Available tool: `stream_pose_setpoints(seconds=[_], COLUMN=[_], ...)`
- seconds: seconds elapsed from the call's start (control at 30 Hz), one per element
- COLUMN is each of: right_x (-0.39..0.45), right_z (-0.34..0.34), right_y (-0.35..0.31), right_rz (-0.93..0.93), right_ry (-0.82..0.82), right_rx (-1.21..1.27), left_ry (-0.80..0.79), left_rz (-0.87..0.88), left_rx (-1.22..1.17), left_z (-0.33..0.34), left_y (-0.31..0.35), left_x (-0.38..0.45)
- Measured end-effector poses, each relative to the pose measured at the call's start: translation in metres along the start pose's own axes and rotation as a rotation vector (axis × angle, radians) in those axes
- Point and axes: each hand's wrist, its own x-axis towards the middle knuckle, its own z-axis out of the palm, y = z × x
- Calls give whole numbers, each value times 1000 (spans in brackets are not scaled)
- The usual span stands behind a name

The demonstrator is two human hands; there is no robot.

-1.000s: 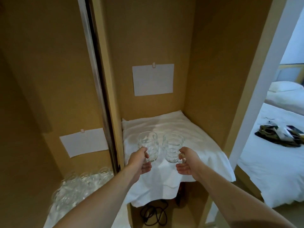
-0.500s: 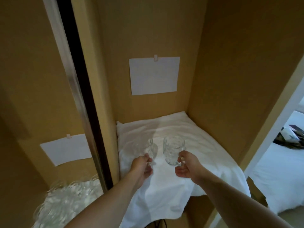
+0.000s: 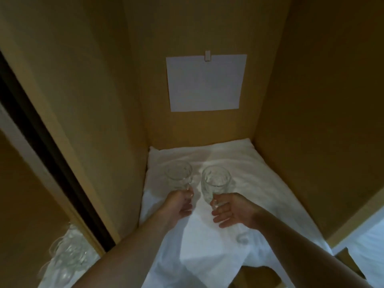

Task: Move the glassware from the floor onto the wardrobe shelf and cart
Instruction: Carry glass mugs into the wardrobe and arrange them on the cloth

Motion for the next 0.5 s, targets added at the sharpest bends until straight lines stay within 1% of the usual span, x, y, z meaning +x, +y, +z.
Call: stream_pose_setpoints(seconds=[0.07, 0.1, 0.17, 0.23, 0.27, 0.3, 0.37, 0.43, 0.47, 0.5], right_x=[3, 5, 16, 32, 41, 49, 64, 81, 90, 97], right_z=[-26, -37, -56, -68, -71, -71, -69, -64, -62, -59], right_y=[-5, -8, -12, -12, -11, -8, -2, 2, 4, 5], right_rz=[-46, -79, -144, -217, -262, -312, -399, -461, -477, -482], right_ry=[-49, -51, -9, 92, 117, 109, 9, -42, -53, -65], right_rx=[-167, -232, -332, -468, -518, -523, -427, -362, -359, -363], left_ry=[-41, -25, 69, 201, 268, 323, 418, 512, 565, 621], left_rz=[-11, -20, -38, -22, -7, -5, -30, -41, -20, 26], left_rx=[116, 162, 212, 234, 233, 214, 156, 87, 65, 115], left_z=[-9, -14, -19, -17, -14, -9, -1, -3, -5, -7], left_y=[3, 4, 5, 4, 4, 4, 4, 1, -1, -1], left_x=[1, 3, 5, 8, 9, 10, 12, 18, 21, 21])
